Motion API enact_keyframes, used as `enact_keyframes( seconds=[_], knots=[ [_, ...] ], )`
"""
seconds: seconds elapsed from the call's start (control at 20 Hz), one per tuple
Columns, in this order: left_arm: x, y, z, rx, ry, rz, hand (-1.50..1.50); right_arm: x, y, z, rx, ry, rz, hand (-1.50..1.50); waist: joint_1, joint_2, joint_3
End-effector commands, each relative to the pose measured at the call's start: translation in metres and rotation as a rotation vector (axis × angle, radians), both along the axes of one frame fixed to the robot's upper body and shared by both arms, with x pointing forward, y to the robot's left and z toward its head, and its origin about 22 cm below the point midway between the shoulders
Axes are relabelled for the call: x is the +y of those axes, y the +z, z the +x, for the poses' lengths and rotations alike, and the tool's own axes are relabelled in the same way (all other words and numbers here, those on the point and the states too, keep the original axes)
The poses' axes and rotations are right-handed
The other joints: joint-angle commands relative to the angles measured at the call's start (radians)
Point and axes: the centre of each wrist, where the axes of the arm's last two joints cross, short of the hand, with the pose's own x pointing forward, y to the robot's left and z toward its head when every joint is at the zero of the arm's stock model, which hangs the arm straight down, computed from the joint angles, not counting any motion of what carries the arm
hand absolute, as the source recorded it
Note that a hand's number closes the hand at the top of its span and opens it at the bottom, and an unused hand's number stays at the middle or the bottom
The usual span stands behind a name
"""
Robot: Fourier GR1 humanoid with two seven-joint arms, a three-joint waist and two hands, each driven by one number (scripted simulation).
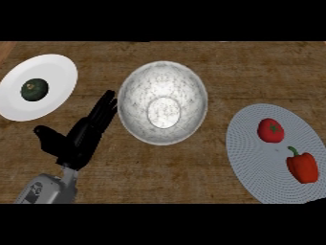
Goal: Pick the bell pepper from the placemat and place it in the bowl
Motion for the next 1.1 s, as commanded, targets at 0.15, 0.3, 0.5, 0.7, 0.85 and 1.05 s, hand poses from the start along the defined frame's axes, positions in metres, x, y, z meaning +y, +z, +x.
enact_keyframes(
  seconds=[0.15, 0.3, 0.5, 0.7, 0.85, 1.05],
  knots=[
    [0.002, -0.001, 0.006, 0.006, 0.009, -0.005, 0.0, -0.006, -0.009, 0.032, 0.16, -0.146, -0.012, -1.5, -0.01, -0.001, 0.002],
    [-0.002, 0.007, 0.005, 0.009, 0.0, -0.001, 0.0, 0.012, -0.015, 0.031, 0.216, -0.16, -0.044, -1.5, -0.007, -0.003, 0.002],
    [0.01, 0.003, -0.001, -0.007, 0.014, -0.019, 0.0, 0.007, -0.017, 0.023, 0.257, -0.158, -0.029, -1.5, -0.019, -0.006, 0.002],
    [0.006, -0.005, -0.019, 0.012, 0.015, -0.013, 0.0, -0.009, -0.025, 0.053, 0.296, -0.16, -0.031, -1.5, -0.004, -0.004, 0.002],
    [0.0, -0.009, -0.006, 0.011, 0.015, 0.014, 0.0, 0.0, -0.045, 0.044, 0.279, -0.13, -0.06, -1.5, -0.017, -0.004, 0.002],
    [0.014, -0.008, -0.007, 0.016, 0.007, -0.012, 0.0, 0.012, -0.054, 0.045, 0.286, -0.136, -0.057, -1.5, -0.016, -0.005, 0.002]
  ],
)
